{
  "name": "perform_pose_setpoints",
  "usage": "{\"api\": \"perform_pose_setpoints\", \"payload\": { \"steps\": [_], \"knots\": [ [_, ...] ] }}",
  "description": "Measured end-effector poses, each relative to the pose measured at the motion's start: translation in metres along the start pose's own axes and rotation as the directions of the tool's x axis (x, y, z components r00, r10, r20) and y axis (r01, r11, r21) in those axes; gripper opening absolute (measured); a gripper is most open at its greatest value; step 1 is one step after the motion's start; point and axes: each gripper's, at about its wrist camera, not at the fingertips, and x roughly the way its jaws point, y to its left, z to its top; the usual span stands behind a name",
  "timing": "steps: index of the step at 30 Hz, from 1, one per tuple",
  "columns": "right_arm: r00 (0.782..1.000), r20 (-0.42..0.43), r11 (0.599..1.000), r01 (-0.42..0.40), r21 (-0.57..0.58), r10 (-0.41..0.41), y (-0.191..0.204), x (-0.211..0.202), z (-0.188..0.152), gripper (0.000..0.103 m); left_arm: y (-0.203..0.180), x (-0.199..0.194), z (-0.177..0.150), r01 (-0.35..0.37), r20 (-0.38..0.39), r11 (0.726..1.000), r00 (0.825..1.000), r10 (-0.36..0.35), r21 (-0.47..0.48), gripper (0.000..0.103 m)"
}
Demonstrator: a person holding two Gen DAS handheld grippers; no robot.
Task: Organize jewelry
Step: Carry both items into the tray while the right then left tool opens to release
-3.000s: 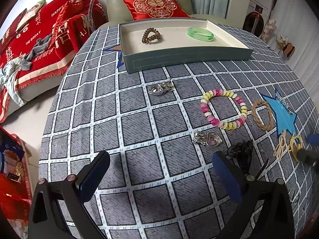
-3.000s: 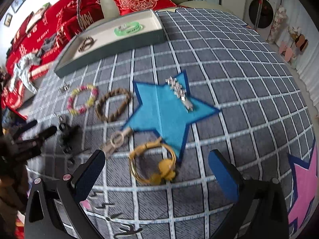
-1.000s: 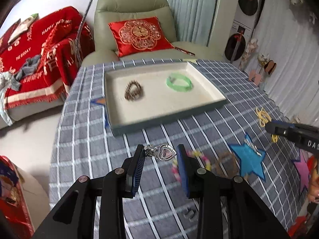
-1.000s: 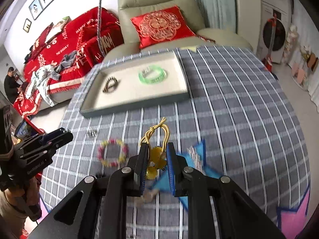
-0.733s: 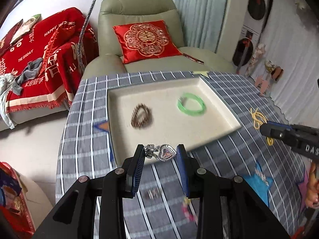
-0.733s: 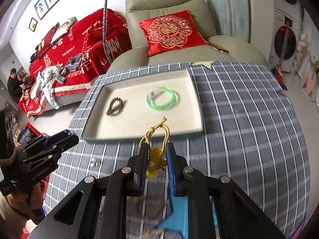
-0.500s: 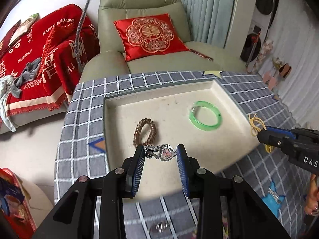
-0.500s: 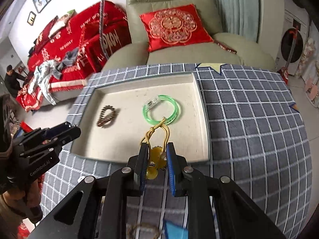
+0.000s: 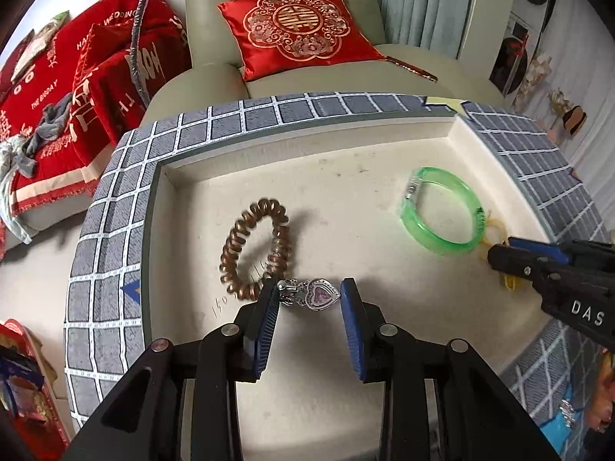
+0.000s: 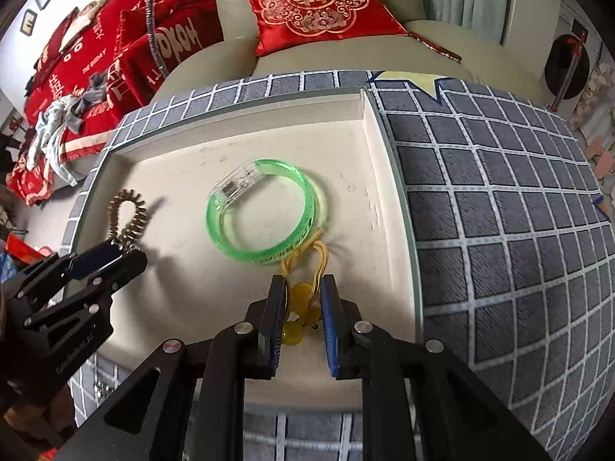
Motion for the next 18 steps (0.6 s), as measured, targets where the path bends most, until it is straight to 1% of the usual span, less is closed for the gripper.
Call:
{"api": "perform_pose_setpoints", "payload": {
  "steps": [2,3,8,10,11,13,14,15,18],
  "knots": [
    [1.0,0.011,1.0,0.006,0.003,-0.006,0.0,0.005,0.004,0.02,0.0,0.005,0.001,-0.022,0.002,1.0,1.0,0.022,0.005,0.048],
    [1.0,0.017,1.0,0.011,0.003,-0.011,0.0,0.007,0.006,0.02,0.0,0.005,0.001,-0.026,0.015,1.0,1.0,0.026,0.001,0.048],
    [0.999,0.04,0.999,0.028,-0.017,-0.027,0.007,0.009,0.005,0.021,0.001,0.006,0.002,-0.037,0.026,0.999,0.999,0.037,0.001,0.048],
    [0.998,0.047,0.999,0.035,-0.028,-0.034,0.009,0.008,0.004,0.023,0.001,0.005,0.002,-0.038,0.032,0.999,0.999,0.038,-0.006,0.049],
    [0.998,0.047,0.999,0.037,-0.03,-0.036,0.01,0.007,0.003,0.025,0.001,0.005,0.001,-0.038,0.033,0.999,0.999,0.038,-0.011,0.049],
    [0.998,0.043,0.999,0.034,-0.025,-0.033,0.011,0.007,0.004,0.039,0.002,0.005,0.0,-0.037,0.031,0.999,0.999,0.037,-0.019,0.049],
    [0.999,0.04,0.999,0.033,-0.018,-0.032,0.011,0.007,0.005,0.054,0.003,0.005,0.0,-0.036,0.027,0.999,0.999,0.037,-0.022,0.049],
    [0.999,0.042,1.0,0.025,-0.013,-0.025,0.011,0.006,0.005,0.06,0.003,0.004,0.0,-0.034,0.024,0.999,0.999,0.035,-0.026,0.049],
    [0.997,0.076,1.0,-0.011,0.008,0.01,0.009,-0.002,0.006,0.06,0.005,0.003,-0.001,-0.031,0.027,0.999,0.999,0.032,-0.031,0.049]
  ]
}}
